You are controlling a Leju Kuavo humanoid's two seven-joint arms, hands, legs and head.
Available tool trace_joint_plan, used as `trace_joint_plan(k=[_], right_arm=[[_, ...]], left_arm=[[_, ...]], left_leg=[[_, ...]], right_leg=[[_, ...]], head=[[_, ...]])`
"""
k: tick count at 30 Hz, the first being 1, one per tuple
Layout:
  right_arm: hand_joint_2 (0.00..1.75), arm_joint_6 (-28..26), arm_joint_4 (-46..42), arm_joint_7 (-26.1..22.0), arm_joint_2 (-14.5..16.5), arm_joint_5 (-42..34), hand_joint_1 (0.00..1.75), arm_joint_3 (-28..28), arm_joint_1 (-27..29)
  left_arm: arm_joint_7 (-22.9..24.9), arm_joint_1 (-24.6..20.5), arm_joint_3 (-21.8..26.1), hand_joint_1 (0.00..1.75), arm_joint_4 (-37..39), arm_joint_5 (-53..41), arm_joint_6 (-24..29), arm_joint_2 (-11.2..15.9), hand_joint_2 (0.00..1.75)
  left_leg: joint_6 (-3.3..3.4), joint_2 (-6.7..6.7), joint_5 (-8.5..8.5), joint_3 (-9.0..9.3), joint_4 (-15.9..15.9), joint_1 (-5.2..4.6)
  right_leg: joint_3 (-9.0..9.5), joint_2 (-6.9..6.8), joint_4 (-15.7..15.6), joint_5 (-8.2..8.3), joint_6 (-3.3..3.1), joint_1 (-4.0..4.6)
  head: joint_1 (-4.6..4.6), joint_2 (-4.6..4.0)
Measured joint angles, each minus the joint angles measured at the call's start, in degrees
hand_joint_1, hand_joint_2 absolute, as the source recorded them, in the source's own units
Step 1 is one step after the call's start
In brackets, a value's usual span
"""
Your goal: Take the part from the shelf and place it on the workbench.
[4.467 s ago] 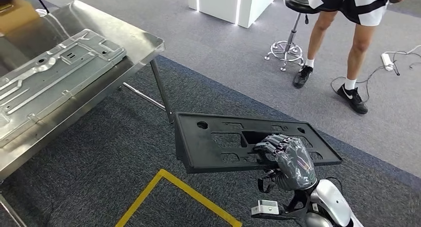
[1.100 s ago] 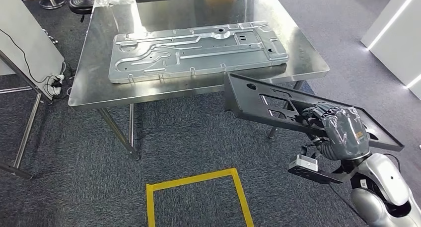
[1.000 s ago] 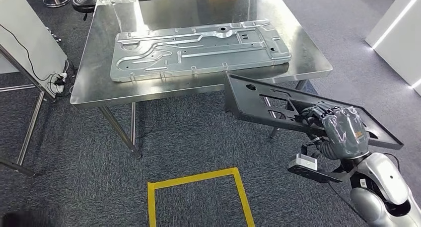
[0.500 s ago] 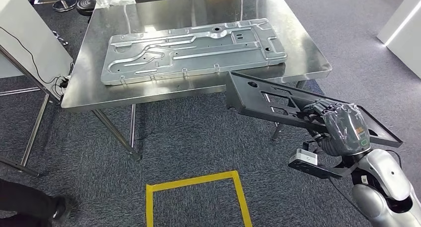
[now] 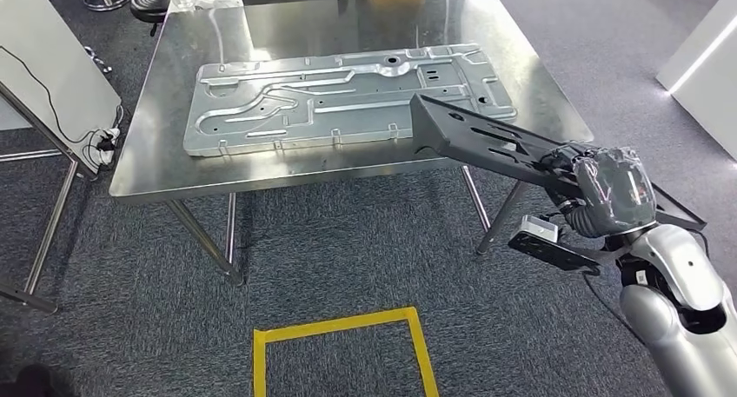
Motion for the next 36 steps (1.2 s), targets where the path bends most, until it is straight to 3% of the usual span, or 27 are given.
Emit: trace_joint_plan(k=[1, 3, 5, 9, 11, 14, 15, 16, 17, 19, 20, 22, 26, 28, 30, 31, 32, 35, 36], right_arm=[[1.75, 0.47, 0.77, 0.11, -0.03, -0.05, 1.75, 0.2, -0.93], [1.75, 1.27, 2.23, 0.26, -0.05, 0.13, 1.75, 0.74, -3.2], [1.75, 1.94, 3.61, 0.5, 0.01, 0.7, 1.75, 1.59, -5.69], [1.75, 2.8, 5.63, 0.92, 0.24, 2.33, 1.75, 4.08, -9.33], [1.75, 2.93, 6.11, 1.03, 0.37, 2.69, 1.75, 4.94, -10.57], [1.75, 3.39, 6.86, 1.09, 0.74, 3.28, 1.75, 6.16, -12.31], [1.75, 3.71, 7.24, 1.12, 1.02, 3.56, 1.75, 6.77, -12.88], [1.75, 4.18, 7.75, 1.21, 1.46, 3.9, 1.75, 7.49, -13.63], [1.75, 4.79, 8.48, 1.39, 2.16, 4.34, 1.75, 8.45, -14.71], [1.75, 6.08, 10.34, 2.06, 4.03, 5.33, 1.75, 10.85, -17.9], [1.75, 6.62, 11.33, 2.47, 5.05, 5.77, 1.75, 12.23, -19.59], [1.75, 7.57, 13.17, 3.17, 6.88, 6.49, 1.75, 14.83, -22.47], [1.75, 9.02, 16.71, 4.29, 10.79, 7.53, 1.75, 18.76, -26.78], [1.75, 9.59, 18.67, 4.87, 12.62, 8.08, 1.75, 20.57, -29.28], [1.75, 10.3, 21.04, 5.53, 14.78, 8.96, 1.75, 22.87, -31.26], [1.75, 10.62, 22.23, 5.95, 16.07, 9.55, 1.75, 24.13, -31.75], [1.75, 10.84, 23.37, 6.42, 17.48, 10.24, 1.75, 25.38, -32.03], [1.75, 10.86, 26.84, 8.2, 22.17, 12.39, 1.75, 28.7, -33.07], [1.75, 10.75, 28.03, 8.7, 23.68, 12.95, 1.75, 29.72, -33.59]], left_arm=[[-0.02, 0.0, 0.04, 0.0, 0.0, -0.04, -0.04, -0.04, 1.75], [-0.04, 0.06, 0.08, 0.0, 0.0, -0.2, -0.13, -0.09, 1.75], [-0.05, -0.02, 0.16, 0.0, -0.01, -0.39, -0.23, -0.06, 1.75], [-0.08, -0.28, 0.48, 0.0, -0.03, -0.57, -0.37, -0.04, 1.75], [-0.1, -0.4, 0.56, 0.0, -0.04, -0.6, -0.4, -0.04, 1.75], [-0.11, -0.39, 0.74, 0.0, -0.04, -0.63, -0.41, -0.07, 1.75], [-0.1, -0.35, 0.82, 0.0, -0.04, -0.65, -0.41, -0.07, 1.75], [-0.09, -0.28, 0.89, 0.0, -0.04, -0.67, -0.43, -0.08, 1.75], [-0.07, -0.23, 0.94, 0.0, -0.04, -0.7, -0.45, -0.08, 1.75], [0.02, -0.22, 1.0, 0.0, -0.04, -0.81, -0.5, -0.06, 1.75], [0.08, -0.31, 1.04, 0.0, -0.04, -0.89, -0.51, -0.04, 1.75], [0.16, -0.52, 1.09, 0.0, -0.04, -1.08, -0.48, -0.01, 1.75], [0.23, -0.63, 1.19, 0.0, -0.04, -1.2, -0.43, -0.04, 1.75], [0.19, -0.67, 1.26, 0.0, -0.04, -1.29, -0.44, -0.11, 1.75], [0.16, -0.74, 1.38, 0.0, -0.04, -1.45, -0.45, -0.15, 1.75], [0.16, -0.78, 1.44, 0.0, -0.04, -1.54, -0.47, -0.15, 1.75], [0.15, -0.77, 1.49, 0.0, -0.04, -1.62, -0.5, -0.15, 1.75], [0.14, -0.75, 1.59, 0.0, -0.04, -1.85, -0.66, -0.18, 1.75], [0.14, -0.8, 1.62, 0.0, -0.04, -1.98, -0.69, -0.2, 1.75]], left_leg=[[-0.09, -0.05, -0.45, 0.33, 0.26, 0.04], [-0.48, -0.12, -1.6, 0.96, 1.1, 0.14], [-1.14, -0.18, -2.7, 0.98, 2.15, 0.0], [-2.16, -0.17, -3.69, 0.91, 2.75, -0.1], [-2.79, -0.12, -5.19, -0.27, 5.66, 0.03], [-3.6, -0.08, -8.9, -6.93, 16.7, 0.39], [-3.69, -0.08, -8.98, -8.98, 19.29, 0.47], [-3.67, -0.08, -7.84, -10.01, 19.77, 0.51], [-3.52, -0.08, -5.6, -9.92, 17.99, 0.52], [-2.86, -0.1, -0.29, -7.46, 10.37, 0.39], [-2.49, -0.08, 1.31, -6.2, 7.04, 0.21], [-1.95, -0.02, 1.7, -4.84, 3.78, -0.15], [-1.27, -0.01, 1.44, -3.57, 1.63, 0.11], [-0.87, 0.0, 1.43, -2.73, 0.79, 0.23], [-0.62, 0.01, 0.98, -2.2, 0.76, 0.11], [-0.59, 0.0, 0.63, -1.84, 0.84, 0.05], [-0.62, -0.04, 0.21, -1.34, 0.94, 0.03], [-1.03, -0.14, -1.39, 0.2, 1.61, -0.1], [-1.28, -0.15, -1.79, 0.29, 1.85, -0.15]], right_leg=[[-0.43, -0.02, -0.63, 1.71, 0.2, -0.15], [1.38, -0.07, -6.73, 6.74, 0.51, -0.53], [3.37, -0.01, -11.88, 8.96, 0.2, -0.48], [3.92, 0.24, -12.92, 8.21, -1.49, -0.35], [4.71, 0.08, -13.26, 7.87, -2.21, -0.57], [5.56, -0.12, -13.43, 7.2, -2.78, -0.53], [5.84, -0.11, -13.42, 6.93, -2.81, -0.5], [6.18, -0.05, -13.42, 6.64, -2.78, -0.47], [6.6, 0.06, -13.43, 6.32, -2.73, -0.45], [7.39, 0.43, -13.49, 5.75, -2.55, -0.44], [7.64, 0.65, -13.56, 5.55, -2.37, -0.37], [7.79, 0.87, -13.87, 5.36, -1.79, -0.3], [7.84, 0.5, -13.63, 4.5, -0.66, -0.11], [5.04, 0.22, -8.21, 2.0, -0.63, -0.07], [0.36, 0.21, -0.73, -0.31, -0.65, 0.01], [-1.29, 0.2, 1.31, -0.1, -0.65, 0.02], [-1.86, 0.19, 1.04, 1.49, -0.68, 0.02], [1.12, 0.11, -8.68, 9.23, -1.3, 0.19], [2.16, 0.08, -11.36, 10.16, -1.66, 0.33]], head=[[0.0, 0.0], [-0.01, 0.0], [-0.01, 0.0], [-0.07, 0.0], [-0.09, 0.0], [-0.1, 0.0], [-0.1, 0.0], [-0.1, 0.0], [-0.1, 0.0], [-0.09, 0.0], [-0.1, 0.0], [-0.08, 0.0], [-0.05, 0.0], [-0.03, 0.0], [-0.04, 0.0], [-0.04, 0.0], [-0.03, 0.0], [-0.03, 0.0], [-0.03, 0.0]])
